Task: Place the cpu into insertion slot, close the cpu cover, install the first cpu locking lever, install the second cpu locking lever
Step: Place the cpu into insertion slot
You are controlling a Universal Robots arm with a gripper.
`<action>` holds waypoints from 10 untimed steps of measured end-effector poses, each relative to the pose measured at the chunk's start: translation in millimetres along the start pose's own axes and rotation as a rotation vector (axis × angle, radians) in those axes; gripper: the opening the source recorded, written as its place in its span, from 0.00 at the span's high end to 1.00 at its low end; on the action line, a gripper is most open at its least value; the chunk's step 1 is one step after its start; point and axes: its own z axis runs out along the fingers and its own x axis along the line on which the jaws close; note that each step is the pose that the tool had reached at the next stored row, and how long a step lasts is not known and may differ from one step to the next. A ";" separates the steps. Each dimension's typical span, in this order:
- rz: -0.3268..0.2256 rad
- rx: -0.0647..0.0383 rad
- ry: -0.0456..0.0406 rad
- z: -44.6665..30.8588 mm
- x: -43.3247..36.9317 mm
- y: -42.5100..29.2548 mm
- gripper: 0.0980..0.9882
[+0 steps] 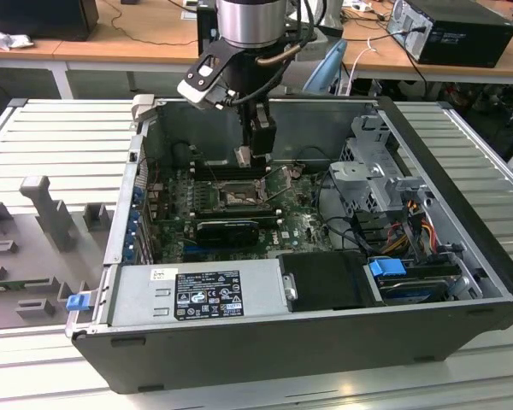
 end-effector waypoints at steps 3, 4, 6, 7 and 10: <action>0.091 -0.001 -0.0079 4.0 -0.1 -0.4 0.52; 0.102 0.000 -0.0089 5.5 -0.1 -0.5 0.52; 0.107 0.003 -0.0092 12.1 -0.2 -1.1 0.52; 0.107 0.003 -0.0092 13.8 -0.3 -1.4 0.52; 0.107 0.003 -0.0086 17.3 -0.3 -2.5 0.52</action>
